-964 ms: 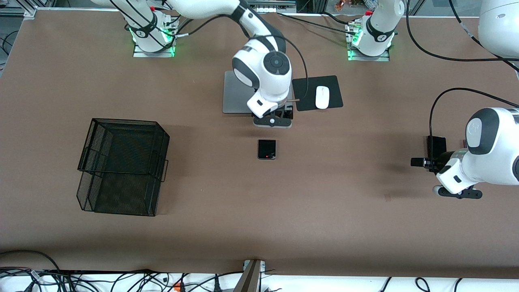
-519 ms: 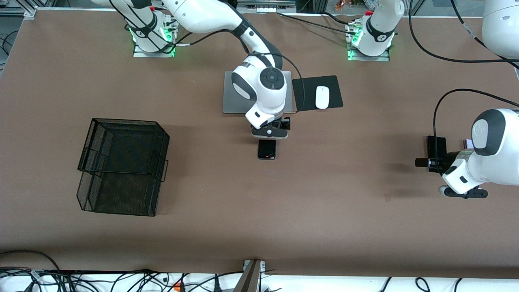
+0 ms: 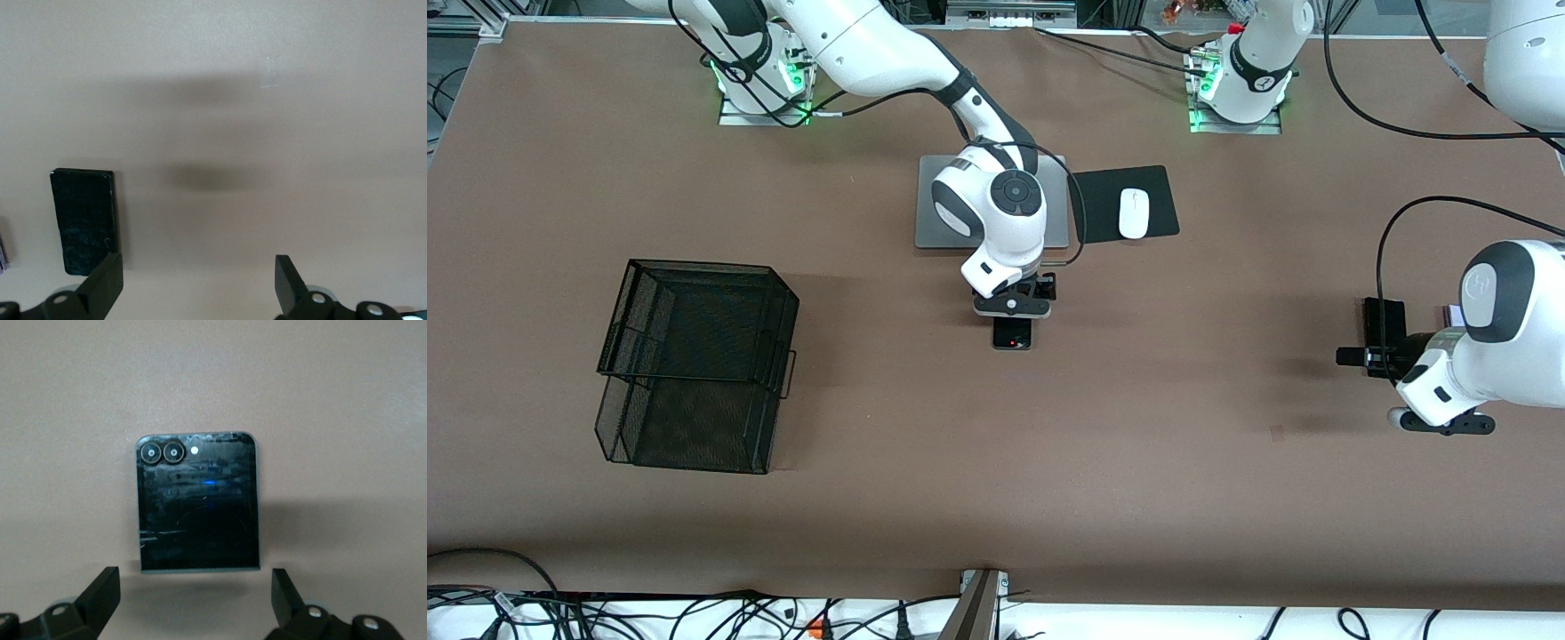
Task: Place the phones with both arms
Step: 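Grasp the flip phone with the right gripper while the left gripper withdraws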
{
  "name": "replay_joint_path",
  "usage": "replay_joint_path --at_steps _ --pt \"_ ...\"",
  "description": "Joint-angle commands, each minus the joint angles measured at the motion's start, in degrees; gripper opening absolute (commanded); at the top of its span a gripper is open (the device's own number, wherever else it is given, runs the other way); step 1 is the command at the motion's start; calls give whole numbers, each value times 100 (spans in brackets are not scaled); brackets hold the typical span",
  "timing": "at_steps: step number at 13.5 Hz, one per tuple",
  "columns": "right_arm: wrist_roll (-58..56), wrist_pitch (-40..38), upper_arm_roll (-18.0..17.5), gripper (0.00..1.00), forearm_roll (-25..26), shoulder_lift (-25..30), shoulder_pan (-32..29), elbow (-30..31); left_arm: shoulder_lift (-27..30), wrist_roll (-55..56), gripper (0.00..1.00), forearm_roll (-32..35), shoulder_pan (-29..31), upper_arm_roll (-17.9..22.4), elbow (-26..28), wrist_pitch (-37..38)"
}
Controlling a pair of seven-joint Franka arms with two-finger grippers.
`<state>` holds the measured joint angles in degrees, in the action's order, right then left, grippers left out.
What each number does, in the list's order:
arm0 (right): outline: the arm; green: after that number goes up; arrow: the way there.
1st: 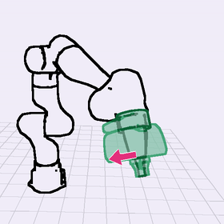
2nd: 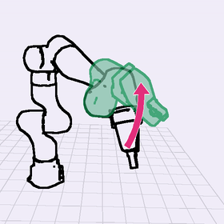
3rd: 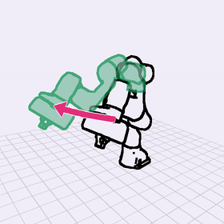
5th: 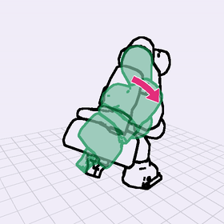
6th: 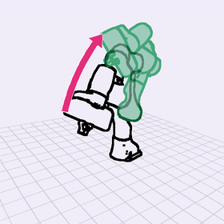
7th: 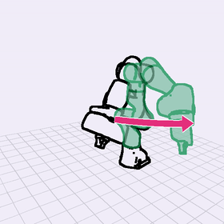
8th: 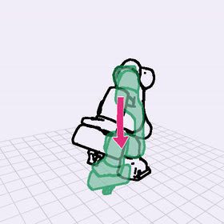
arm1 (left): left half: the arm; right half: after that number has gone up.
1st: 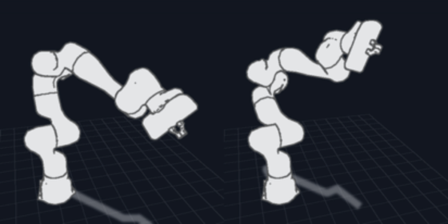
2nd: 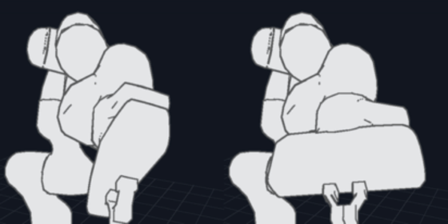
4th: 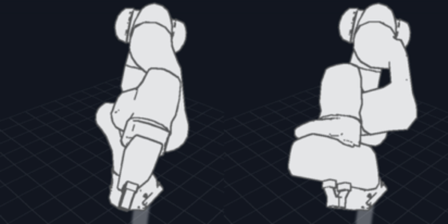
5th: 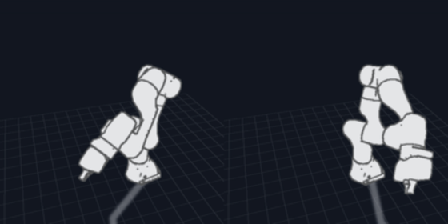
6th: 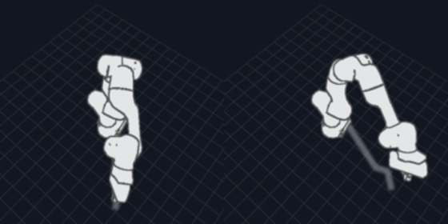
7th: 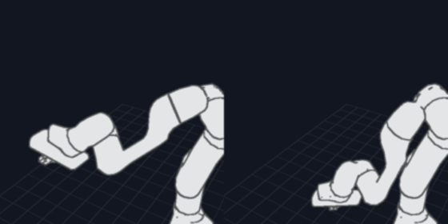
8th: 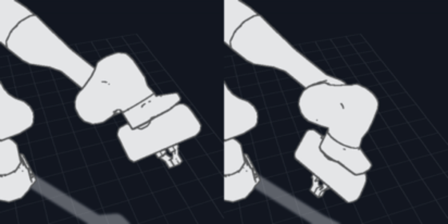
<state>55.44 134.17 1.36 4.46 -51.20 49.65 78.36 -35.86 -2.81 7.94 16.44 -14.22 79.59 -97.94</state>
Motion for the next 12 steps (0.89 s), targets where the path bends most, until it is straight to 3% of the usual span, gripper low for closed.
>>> replay_joint_path --at_steps 1,6,7,8,12 --pt "20 249 -31 100 125 -74 -70 13 9 -115 100 85 35 -37 4 21" --pt "28 294 48 100 125 -145 -70 -22 9 -115 100 85 35 -37 4 21" --pt "20 294 74 91 134 -145 -70 -22 9 -115 100 85 35 -37 13 21" --pt "11 294 118 72 178 -154 -70 -22 9 -115 100 85 35 -37 13 21" --pt "-33 294 119 21 283 -136 -70 -48 -69 -106 100 85 183 -37 57 21"
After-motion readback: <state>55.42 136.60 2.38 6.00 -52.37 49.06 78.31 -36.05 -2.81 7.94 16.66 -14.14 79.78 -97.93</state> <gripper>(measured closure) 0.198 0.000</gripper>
